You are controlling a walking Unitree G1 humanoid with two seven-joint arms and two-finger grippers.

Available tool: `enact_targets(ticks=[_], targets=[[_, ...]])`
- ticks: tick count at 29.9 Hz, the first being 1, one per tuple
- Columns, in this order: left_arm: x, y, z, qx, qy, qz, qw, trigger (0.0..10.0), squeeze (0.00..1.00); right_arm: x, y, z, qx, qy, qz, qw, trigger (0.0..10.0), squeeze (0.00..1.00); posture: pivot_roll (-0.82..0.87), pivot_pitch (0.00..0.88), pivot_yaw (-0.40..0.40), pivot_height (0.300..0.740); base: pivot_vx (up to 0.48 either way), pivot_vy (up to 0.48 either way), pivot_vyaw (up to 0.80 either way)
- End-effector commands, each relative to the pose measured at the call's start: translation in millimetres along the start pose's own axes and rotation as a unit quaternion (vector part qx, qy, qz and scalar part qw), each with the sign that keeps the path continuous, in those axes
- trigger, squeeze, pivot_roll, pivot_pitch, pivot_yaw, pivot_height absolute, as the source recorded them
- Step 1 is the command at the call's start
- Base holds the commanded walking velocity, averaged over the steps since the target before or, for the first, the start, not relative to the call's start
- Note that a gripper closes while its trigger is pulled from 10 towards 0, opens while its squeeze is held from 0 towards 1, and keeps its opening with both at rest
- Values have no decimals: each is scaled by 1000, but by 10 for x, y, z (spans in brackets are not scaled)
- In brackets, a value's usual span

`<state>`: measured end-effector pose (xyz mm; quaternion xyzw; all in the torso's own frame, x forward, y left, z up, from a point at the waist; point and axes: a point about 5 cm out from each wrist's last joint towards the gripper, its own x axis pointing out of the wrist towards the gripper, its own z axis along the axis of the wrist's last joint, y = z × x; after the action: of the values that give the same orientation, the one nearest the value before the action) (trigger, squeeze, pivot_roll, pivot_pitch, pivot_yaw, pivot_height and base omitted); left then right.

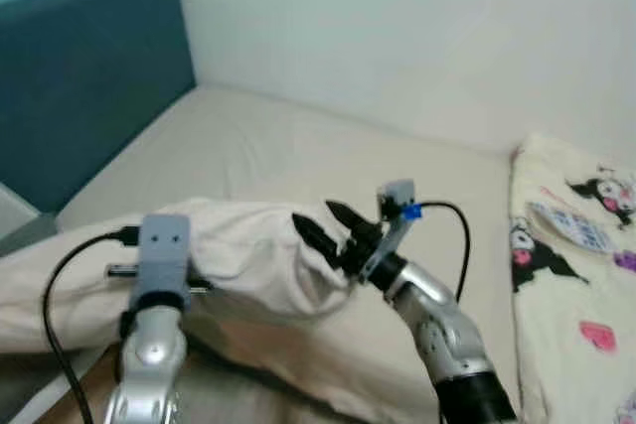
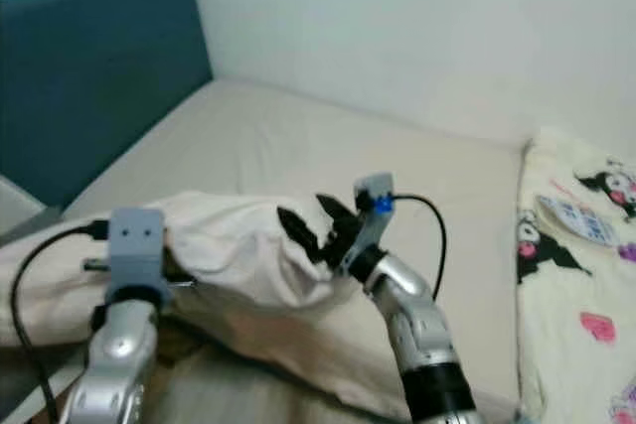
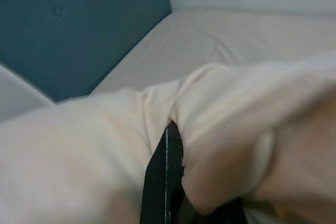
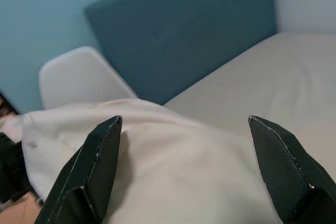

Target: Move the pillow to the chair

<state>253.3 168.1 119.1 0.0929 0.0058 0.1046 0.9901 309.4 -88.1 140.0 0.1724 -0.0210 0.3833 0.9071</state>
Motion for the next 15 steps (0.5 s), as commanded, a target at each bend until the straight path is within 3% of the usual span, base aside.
enact_targets(ticks=[1,5,7,9,11,12,13,15], targets=[[-102,-223,101,-45,-44,-50,997,10000,0,-45,39,-68,5,6,12,1000,10000,0,-3,0,-72,740,0,0,725],[-126,-264,180,-40,-73,-60,995,10000,0,-57,1,-61,9,0,7,1000,10000,0,-8,0,-71,740,0,0,725],[-30,-188,447,-26,-136,-37,990,10000,0,-50,-24,-60,7,-6,3,1000,10000,0,-8,0,-70,740,0,0,719],[-13,-171,497,-22,-148,-32,988,10000,0,-49,-25,-60,6,-7,4,1000,10000,0,-8,0,-70,740,0,0,719],[97,-40,838,-19,-212,-9,977,10000,0,-46,-41,-52,8,-11,2,1000,10000,0,-5,0,-73,740,0,0,719],[97,-40,838,-19,-212,-9,977,10000,0,-46,-41,-52,8,-11,2,1000,10000,0,-5,0,-73,740,0,0,719],[131,21,988,-22,-238,1,971,10000,0,-45,-45,-47,8,-13,2,1000,10000,0,-5,0,-73,740,0,0,719],[176,198,1468,-40,-321,20,946,10000,0,-38,-43,-47,9,-14,5,1000,10000,0,-1,0,-75,740,0,0,700]])
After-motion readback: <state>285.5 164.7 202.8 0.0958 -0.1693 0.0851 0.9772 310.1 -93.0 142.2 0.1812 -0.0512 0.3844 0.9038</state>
